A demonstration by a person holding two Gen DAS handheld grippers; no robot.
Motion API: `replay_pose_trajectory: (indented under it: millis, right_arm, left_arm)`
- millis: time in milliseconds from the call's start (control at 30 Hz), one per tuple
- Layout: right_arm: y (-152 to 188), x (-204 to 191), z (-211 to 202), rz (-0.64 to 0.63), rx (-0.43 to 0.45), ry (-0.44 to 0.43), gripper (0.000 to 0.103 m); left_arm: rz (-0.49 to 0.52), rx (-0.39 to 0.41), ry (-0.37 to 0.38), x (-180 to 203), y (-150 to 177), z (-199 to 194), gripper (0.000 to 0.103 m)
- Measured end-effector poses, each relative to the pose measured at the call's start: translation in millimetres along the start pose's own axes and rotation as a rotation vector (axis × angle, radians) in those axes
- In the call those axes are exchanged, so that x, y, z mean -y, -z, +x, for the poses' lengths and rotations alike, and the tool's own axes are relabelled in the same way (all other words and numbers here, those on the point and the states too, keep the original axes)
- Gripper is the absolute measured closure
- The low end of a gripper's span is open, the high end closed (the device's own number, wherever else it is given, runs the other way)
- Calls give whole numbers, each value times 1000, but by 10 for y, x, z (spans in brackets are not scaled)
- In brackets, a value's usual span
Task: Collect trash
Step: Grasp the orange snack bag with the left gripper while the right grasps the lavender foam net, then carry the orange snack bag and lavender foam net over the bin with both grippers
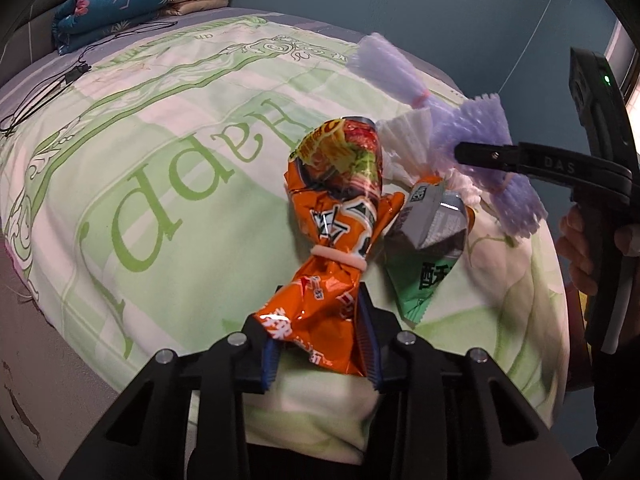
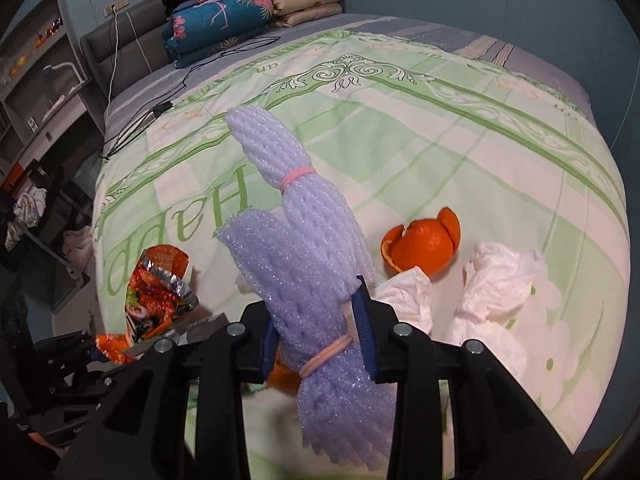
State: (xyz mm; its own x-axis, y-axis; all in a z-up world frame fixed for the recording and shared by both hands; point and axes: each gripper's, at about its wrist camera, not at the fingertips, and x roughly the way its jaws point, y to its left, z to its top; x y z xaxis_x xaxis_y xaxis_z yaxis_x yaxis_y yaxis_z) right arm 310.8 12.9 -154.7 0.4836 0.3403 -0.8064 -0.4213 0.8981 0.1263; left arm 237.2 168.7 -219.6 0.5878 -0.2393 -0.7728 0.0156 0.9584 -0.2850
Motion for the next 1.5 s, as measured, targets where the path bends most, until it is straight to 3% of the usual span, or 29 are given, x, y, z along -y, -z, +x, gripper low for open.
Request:
replay_pose_trajectory:
  millis: [367, 733, 1067, 1500]
  right_arm:
    - [297, 231, -276, 60, -17, -22, 71]
    - [648, 515, -488, 118, -36, -21, 71]
    - [951, 837, -766, 175, -54, -37, 70]
    - [1295, 1109, -1025, 211, -55, 11, 72]
  left_arm:
    - [-39, 56, -22, -73, 23, -339, 72]
    - [-21, 137, -29, 86, 8, -722, 72]
    - [19, 164, -6, 370, -23, -828, 72]
    - [75, 177, 20, 674, -76, -880, 72]
